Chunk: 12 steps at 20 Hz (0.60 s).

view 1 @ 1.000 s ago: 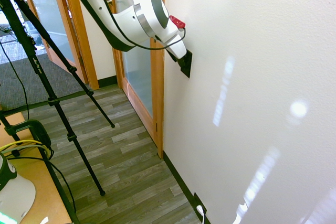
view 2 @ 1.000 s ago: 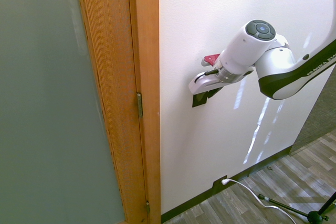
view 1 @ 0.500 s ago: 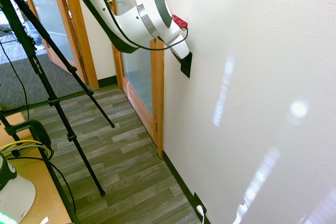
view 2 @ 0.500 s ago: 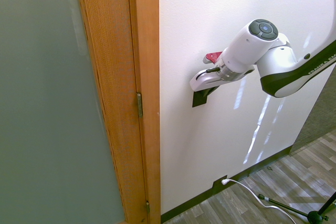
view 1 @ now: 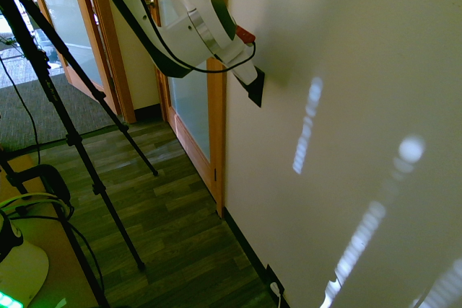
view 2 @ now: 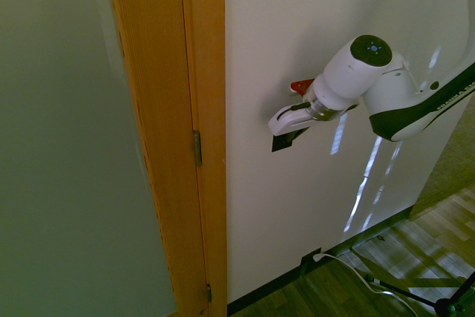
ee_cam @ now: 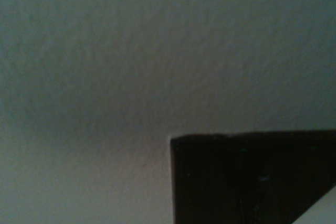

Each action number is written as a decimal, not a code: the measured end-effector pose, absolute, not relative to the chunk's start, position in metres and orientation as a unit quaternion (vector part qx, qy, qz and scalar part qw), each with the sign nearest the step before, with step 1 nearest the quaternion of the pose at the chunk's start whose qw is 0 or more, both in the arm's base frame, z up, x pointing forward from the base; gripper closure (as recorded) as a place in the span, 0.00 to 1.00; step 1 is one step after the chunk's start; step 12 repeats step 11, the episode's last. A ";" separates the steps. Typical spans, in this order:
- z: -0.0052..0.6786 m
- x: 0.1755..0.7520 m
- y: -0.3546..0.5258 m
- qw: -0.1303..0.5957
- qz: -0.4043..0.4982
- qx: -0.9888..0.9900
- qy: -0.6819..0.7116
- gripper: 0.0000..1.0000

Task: Turn off the light

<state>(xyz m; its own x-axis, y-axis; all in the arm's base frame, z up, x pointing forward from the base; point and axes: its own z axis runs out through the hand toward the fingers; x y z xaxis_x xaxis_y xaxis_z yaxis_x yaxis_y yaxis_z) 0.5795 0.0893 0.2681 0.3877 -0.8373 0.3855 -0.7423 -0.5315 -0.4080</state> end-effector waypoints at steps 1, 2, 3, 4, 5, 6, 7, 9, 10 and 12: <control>0.262 0.580 0.089 0.083 -0.278 -0.829 0.477 0.00; 0.257 0.580 0.089 0.085 -0.274 -0.831 0.477 0.00; 0.253 0.579 0.090 0.089 -0.270 -0.832 0.476 0.00; 0.249 0.579 0.089 0.093 -0.266 -0.833 0.476 0.00; 0.247 0.579 0.089 0.097 -0.265 -0.833 0.475 0.00; 0.248 0.579 0.087 0.099 -0.265 -0.833 0.476 0.00; 0.248 0.579 0.086 0.102 -0.265 -0.833 0.475 0.00; 0.252 0.578 0.084 0.110 -0.269 -0.833 0.472 0.00; 0.254 0.575 0.085 0.115 -0.271 -0.833 0.469 0.00; 0.258 0.570 0.087 0.120 -0.274 -0.832 0.467 0.00</control>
